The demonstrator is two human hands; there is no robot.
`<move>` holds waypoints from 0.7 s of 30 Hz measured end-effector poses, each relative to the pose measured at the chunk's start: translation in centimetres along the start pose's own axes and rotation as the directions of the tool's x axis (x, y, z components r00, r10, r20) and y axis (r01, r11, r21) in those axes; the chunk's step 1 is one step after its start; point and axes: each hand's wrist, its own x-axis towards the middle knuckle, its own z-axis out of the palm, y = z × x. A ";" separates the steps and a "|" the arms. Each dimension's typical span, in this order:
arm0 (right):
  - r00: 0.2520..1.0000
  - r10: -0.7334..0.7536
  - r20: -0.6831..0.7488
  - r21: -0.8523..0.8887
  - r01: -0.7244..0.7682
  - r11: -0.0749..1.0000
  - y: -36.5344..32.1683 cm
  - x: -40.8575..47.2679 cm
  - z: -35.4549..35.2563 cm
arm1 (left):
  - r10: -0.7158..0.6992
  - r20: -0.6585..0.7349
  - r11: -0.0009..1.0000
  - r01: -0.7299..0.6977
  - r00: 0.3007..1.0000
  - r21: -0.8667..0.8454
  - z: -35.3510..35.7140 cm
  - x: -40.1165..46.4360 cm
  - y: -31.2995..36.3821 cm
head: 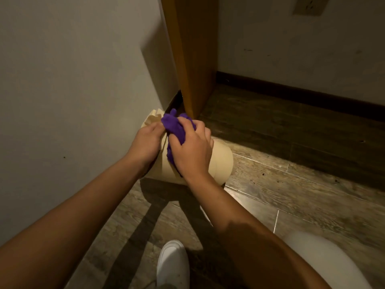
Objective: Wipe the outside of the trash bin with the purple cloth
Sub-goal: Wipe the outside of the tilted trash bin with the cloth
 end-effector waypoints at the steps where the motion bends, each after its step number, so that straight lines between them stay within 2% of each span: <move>1: 1.000 0.012 0.008 -0.035 -0.011 0.999 0.6 0.0 0.3 | -0.010 -0.044 1.000 0.011 0.999 0.025 -0.2 0.0 -0.2; 4: 0.995 0.095 0.029 -0.095 -0.092 0.991 3.5 -0.1 0.6 | -0.082 -0.184 0.994 0.094 0.979 0.056 -0.9 -0.1 -0.8; 7: 0.976 0.216 0.023 -0.098 -0.213 0.972 6.9 -0.4 0.2 | -0.083 -0.276 0.992 0.105 0.957 0.066 -1.5 0.1 -1.4; 11: 0.938 0.347 -0.010 -0.047 -0.347 0.937 10.3 -0.7 -0.7 | -0.088 -0.266 0.991 0.112 0.960 0.076 -1.4 0.8 -1.4; 15: 0.934 0.356 -0.026 -0.051 -0.357 0.933 11.7 -0.3 -1.1 | -0.138 -0.269 0.986 0.159 0.953 0.057 -0.7 1.5 -0.6; 21: 0.885 0.466 0.018 0.122 -0.464 0.877 12.4 0.5 -1.5 | -0.216 -0.285 0.974 0.226 0.934 0.001 0.1 3.0 1.1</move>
